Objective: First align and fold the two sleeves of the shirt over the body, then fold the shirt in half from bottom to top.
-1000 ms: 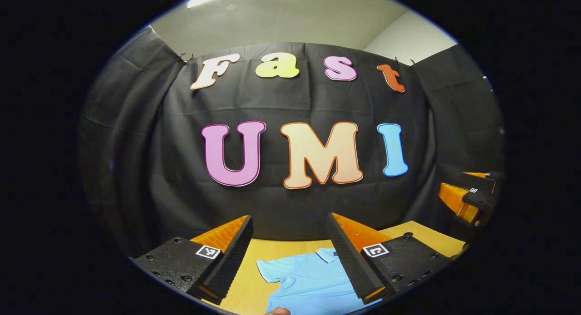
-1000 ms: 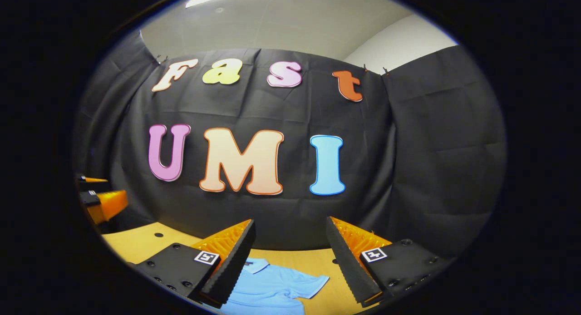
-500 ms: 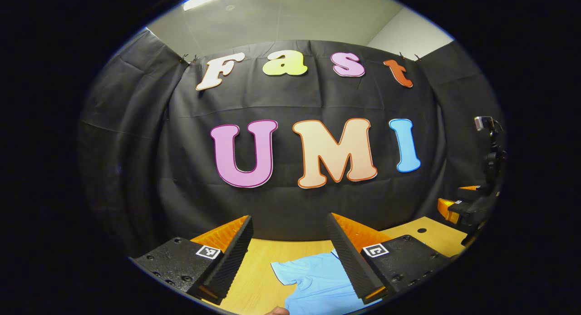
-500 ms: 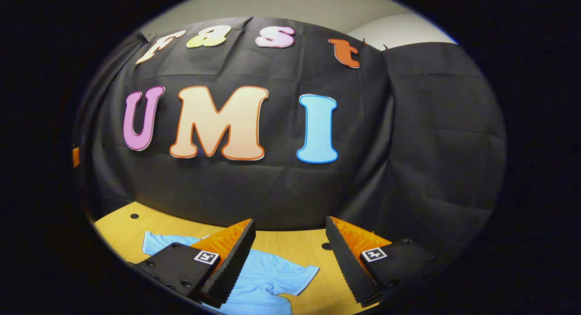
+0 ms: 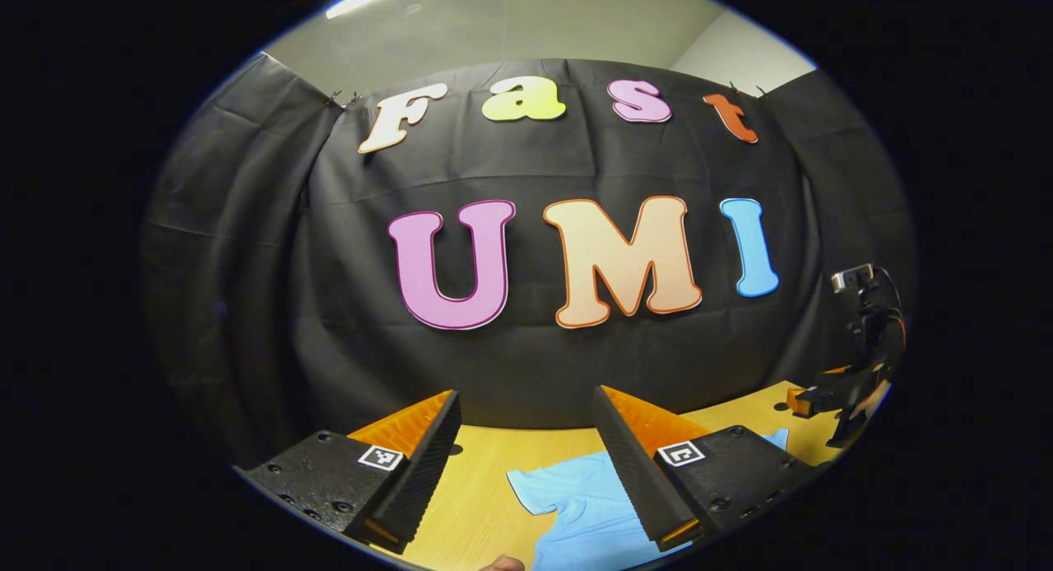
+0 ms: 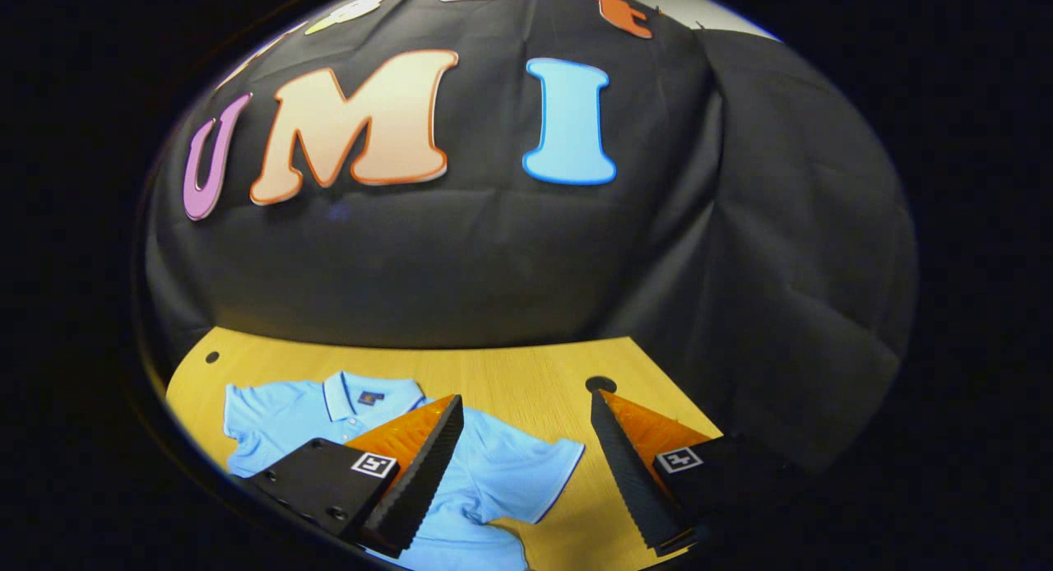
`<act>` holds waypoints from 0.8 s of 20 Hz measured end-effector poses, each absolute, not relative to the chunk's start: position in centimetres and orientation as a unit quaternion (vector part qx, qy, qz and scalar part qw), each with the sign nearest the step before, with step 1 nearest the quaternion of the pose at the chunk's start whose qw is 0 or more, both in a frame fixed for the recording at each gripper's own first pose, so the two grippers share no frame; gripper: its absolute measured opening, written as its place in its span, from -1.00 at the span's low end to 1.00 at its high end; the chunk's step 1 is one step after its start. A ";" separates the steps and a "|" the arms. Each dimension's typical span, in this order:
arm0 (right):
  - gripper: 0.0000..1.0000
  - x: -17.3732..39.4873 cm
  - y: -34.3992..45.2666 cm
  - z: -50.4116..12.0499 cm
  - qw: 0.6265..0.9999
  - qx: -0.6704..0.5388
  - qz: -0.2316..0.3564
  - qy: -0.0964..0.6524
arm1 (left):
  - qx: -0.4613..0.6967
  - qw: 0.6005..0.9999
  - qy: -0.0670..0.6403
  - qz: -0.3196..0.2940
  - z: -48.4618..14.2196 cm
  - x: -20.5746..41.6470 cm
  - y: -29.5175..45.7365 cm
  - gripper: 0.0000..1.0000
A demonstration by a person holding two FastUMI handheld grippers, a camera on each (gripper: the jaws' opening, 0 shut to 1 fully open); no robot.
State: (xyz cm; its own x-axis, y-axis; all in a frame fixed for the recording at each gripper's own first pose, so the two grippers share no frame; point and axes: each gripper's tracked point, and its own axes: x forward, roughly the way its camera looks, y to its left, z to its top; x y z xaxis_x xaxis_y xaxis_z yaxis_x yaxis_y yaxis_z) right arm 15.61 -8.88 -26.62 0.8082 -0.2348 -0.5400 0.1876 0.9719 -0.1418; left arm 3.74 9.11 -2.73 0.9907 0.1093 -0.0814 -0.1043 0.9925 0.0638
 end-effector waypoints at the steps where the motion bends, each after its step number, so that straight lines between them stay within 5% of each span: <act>1: 0.97 15.6 -9.3 -28.2 0.945 -0.036 -0.118 0.303 | 0.031 0.997 0.044 0.056 -2.9 3.9 9.3 0.99; 16: 0.97 13.6 -12.6 -42.0 0.860 0.019 -0.167 0.481 | 0.024 0.995 0.068 0.069 -4.7 4.5 10.7 0.92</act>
State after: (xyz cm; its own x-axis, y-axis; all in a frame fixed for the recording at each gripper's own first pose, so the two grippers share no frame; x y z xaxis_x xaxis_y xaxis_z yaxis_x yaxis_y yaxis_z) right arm 13.58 -12.63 -42.03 0.4813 -0.2699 -0.8339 0.3064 0.9432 -0.1284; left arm 4.53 10.70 -4.65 0.9810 0.1411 -0.1328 -0.1345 0.9893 0.0574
